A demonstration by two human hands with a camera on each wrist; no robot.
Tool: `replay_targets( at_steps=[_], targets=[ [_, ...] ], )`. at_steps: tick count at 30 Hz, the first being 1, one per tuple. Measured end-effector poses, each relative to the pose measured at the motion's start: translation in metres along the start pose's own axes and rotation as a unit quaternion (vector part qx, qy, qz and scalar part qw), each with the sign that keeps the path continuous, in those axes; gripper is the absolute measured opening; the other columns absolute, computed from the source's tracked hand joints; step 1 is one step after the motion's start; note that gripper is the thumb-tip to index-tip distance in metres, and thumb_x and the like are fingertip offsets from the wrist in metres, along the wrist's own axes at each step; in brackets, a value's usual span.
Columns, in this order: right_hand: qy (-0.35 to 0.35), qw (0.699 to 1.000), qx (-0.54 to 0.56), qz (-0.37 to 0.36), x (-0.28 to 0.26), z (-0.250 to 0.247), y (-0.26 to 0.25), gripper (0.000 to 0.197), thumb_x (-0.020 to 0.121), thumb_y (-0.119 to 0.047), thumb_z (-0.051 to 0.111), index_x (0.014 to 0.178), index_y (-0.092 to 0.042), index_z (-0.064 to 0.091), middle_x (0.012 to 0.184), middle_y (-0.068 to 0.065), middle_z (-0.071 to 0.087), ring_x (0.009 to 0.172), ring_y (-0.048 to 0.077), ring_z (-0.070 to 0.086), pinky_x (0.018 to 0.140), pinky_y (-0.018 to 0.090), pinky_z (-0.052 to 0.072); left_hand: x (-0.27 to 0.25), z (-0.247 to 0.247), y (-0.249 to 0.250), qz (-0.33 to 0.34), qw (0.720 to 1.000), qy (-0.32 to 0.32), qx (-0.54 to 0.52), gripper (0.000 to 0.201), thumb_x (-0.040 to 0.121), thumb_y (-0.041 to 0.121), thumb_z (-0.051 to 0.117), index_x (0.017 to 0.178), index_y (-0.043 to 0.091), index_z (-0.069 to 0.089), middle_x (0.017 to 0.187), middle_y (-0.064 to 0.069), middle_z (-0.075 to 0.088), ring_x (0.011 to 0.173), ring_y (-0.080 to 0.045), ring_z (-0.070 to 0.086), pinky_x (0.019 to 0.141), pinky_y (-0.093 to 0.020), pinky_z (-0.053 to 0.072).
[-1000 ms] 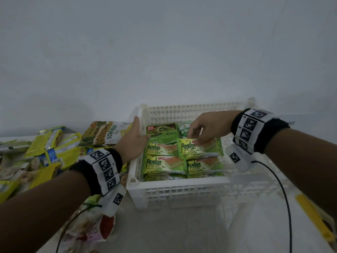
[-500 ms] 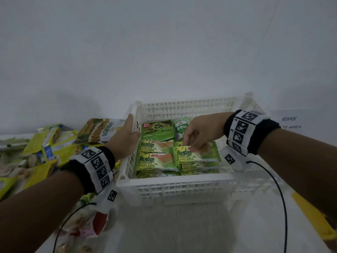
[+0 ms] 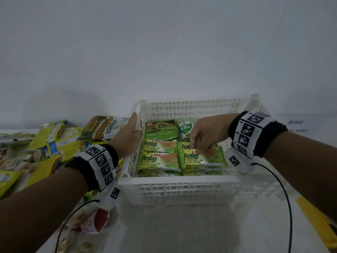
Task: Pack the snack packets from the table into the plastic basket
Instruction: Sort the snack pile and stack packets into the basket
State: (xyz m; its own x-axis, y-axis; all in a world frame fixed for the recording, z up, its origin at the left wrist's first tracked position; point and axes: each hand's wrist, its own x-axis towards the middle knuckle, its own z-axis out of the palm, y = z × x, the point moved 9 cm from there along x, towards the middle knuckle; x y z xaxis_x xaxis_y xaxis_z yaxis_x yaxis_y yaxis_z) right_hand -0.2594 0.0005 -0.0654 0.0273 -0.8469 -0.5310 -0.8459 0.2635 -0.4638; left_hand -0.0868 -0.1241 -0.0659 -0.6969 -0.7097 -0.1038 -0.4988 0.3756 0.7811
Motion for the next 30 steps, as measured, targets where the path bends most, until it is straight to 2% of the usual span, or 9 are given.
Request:
replay_targets(
  at_steps=[3, 7, 11, 13, 14, 16, 17, 21, 30],
  targets=[
    [0.007, 1.000, -0.021, -0.003, 0.002, 0.000, -0.004, 0.015, 0.083, -0.017, 0.084, 0.093, -0.024, 0.076, 0.082, -0.004, 0.078, 0.072, 0.010, 0.070, 0.073, 0.024, 0.058, -0.001, -0.001, -0.001, -0.003, 1.000, 0.002, 0.007, 0.066, 0.110, 0.016, 0.035, 0.162, 0.015, -0.006, 0.170, -0.005, 0.004, 0.132, -0.011, 0.046, 0.077, -0.003, 0.032],
    [0.010, 1.000, -0.009, 0.003, 0.003, 0.001, -0.004, 0.015, 0.083, -0.015, 0.084, 0.095, -0.021, 0.076, 0.083, -0.003, 0.077, 0.066, 0.005, 0.068, 0.066, 0.022, 0.057, 0.000, 0.000, 0.001, 0.002, 1.000, 0.001, 0.007, 0.066, 0.110, 0.015, 0.035, 0.162, 0.014, -0.005, 0.170, -0.007, 0.006, 0.082, 0.007, 0.043, 0.054, 0.005, 0.034],
    [0.010, 1.000, -0.013, 0.008, 0.004, 0.003, -0.003, 0.015, 0.083, -0.014, 0.083, 0.094, -0.021, 0.076, 0.080, -0.005, 0.076, 0.063, 0.002, 0.068, 0.066, 0.022, 0.057, 0.002, 0.001, -0.002, 0.004, 1.000, -0.002, 0.016, 0.066, 0.110, 0.015, 0.035, 0.162, 0.014, -0.005, 0.170, -0.007, 0.005, 0.068, 0.008, 0.035, 0.053, 0.005, 0.034],
    [0.007, 1.000, -0.017, 0.008, 0.003, 0.003, -0.003, 0.015, 0.083, -0.013, 0.083, 0.092, -0.023, 0.075, 0.077, -0.009, 0.075, 0.063, 0.001, 0.068, 0.067, 0.023, 0.058, 0.002, 0.001, -0.003, 0.003, 1.000, -0.004, 0.013, 0.066, 0.110, 0.015, 0.035, 0.162, 0.014, -0.006, 0.170, -0.005, 0.004, 0.078, 0.009, 0.044, 0.058, 0.003, 0.035],
    [0.007, 1.000, -0.019, 0.010, 0.003, 0.003, -0.003, 0.015, 0.083, -0.013, 0.083, 0.091, -0.024, 0.075, 0.077, -0.010, 0.075, 0.063, 0.001, 0.068, 0.068, 0.024, 0.059, 0.001, 0.000, -0.003, 0.004, 1.000, -0.004, 0.014, 0.066, 0.110, 0.016, 0.035, 0.162, 0.014, -0.006, 0.170, -0.004, 0.002, 0.098, 0.005, 0.053, 0.066, 0.002, 0.035],
    [0.010, 1.000, -0.024, 0.013, 0.003, 0.003, -0.003, 0.015, 0.083, -0.014, 0.083, 0.092, -0.024, 0.076, 0.077, -0.010, 0.075, 0.066, 0.003, 0.069, 0.070, 0.025, 0.060, 0.001, 0.000, -0.003, 0.003, 1.000, -0.003, 0.030, 0.066, 0.110, 0.016, 0.035, 0.162, 0.014, -0.006, 0.170, -0.004, 0.000, 0.143, -0.015, 0.038, 0.093, -0.010, 0.031],
    [0.012, 0.999, -0.027, 0.013, 0.004, 0.003, -0.003, 0.016, 0.083, -0.015, 0.084, 0.093, -0.024, 0.076, 0.079, -0.009, 0.076, 0.068, 0.005, 0.070, 0.071, 0.025, 0.060, 0.001, 0.000, -0.003, 0.003, 0.999, -0.003, 0.037, 0.066, 0.110, 0.016, 0.035, 0.162, 0.014, -0.006, 0.170, -0.003, 0.000, 0.149, -0.018, 0.028, 0.098, -0.013, 0.028],
    [0.027, 0.997, -0.067, 0.004, 0.005, 0.002, -0.006, 0.019, 0.083, -0.022, 0.084, 0.099, -0.025, 0.076, 0.091, -0.008, 0.077, 0.084, 0.010, 0.072, 0.078, 0.026, 0.057, 0.003, 0.000, -0.006, 0.004, 0.999, -0.006, 0.033, 0.067, 0.110, 0.017, 0.036, 0.162, 0.015, -0.006, 0.170, -0.003, -0.001, 0.155, -0.017, 0.011, 0.118, -0.023, 0.018],
    [0.030, 0.996, -0.086, 0.002, 0.002, -0.001, -0.007, 0.025, 0.086, -0.028, 0.082, 0.108, -0.027, 0.071, 0.095, -0.001, 0.077, 0.089, 0.020, 0.072, 0.089, 0.041, 0.057, 0.006, 0.001, -0.011, -0.001, 1.000, -0.003, 0.030, 0.067, 0.109, 0.015, 0.035, 0.162, 0.014, -0.006, 0.170, -0.002, -0.001, 0.155, -0.015, 0.007, 0.108, -0.015, 0.012]
  ],
)
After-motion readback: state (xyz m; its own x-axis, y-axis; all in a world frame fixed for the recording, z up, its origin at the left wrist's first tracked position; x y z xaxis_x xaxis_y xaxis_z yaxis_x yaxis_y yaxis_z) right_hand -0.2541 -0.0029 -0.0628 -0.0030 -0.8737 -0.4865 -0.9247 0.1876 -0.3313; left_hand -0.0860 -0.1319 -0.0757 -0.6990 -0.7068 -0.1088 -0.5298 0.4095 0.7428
